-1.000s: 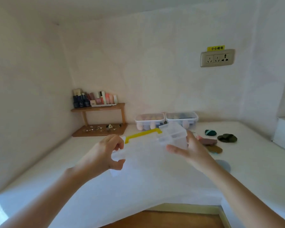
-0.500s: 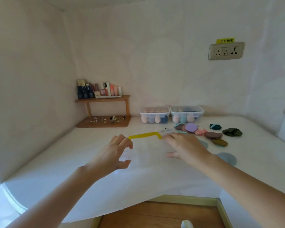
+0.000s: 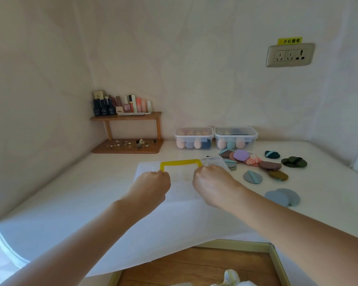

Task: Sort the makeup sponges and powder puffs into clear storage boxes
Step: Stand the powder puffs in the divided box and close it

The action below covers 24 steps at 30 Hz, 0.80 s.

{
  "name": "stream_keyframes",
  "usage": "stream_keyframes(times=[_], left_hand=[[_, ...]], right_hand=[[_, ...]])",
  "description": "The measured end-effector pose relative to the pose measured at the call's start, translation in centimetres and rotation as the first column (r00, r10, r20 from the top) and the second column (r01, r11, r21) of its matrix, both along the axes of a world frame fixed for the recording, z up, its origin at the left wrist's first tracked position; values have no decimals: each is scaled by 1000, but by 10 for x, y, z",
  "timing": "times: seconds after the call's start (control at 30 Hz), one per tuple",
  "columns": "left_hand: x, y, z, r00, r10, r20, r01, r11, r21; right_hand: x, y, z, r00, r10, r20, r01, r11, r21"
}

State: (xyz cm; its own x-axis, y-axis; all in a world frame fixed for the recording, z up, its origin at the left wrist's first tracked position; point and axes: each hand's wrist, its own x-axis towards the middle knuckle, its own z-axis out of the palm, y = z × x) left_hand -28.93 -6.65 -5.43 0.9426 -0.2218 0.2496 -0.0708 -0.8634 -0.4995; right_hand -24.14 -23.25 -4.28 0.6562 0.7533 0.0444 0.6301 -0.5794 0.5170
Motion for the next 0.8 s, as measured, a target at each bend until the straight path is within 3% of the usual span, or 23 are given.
stream_keyframes(times=[0.03,0.13,0.3,0.47,0.63,0.8], left_hand=[[-3,-5,-1,994,53,-97,-54,999,-2],[1,-8,-8,993,101,-68,-104,993,-50],[-3,-12,6,994,68,-88,-80,988,-130],[3,-9,17,989,98,-108,-116,977,-178],[8,4,32,992,65,-107,-99,932,-349],[8,1,40,995,11,-96,-55,885,-463]], right_hand=[[0,1,-1,1000,-8,8,8,1000,10],[5,2,-9,999,-32,28,28,994,104],[14,-3,-22,959,5,284,-64,978,197],[21,-14,-21,945,50,324,-136,959,247],[35,-26,-17,948,161,275,-272,857,437],[39,-41,-18,888,260,380,-435,745,507]])
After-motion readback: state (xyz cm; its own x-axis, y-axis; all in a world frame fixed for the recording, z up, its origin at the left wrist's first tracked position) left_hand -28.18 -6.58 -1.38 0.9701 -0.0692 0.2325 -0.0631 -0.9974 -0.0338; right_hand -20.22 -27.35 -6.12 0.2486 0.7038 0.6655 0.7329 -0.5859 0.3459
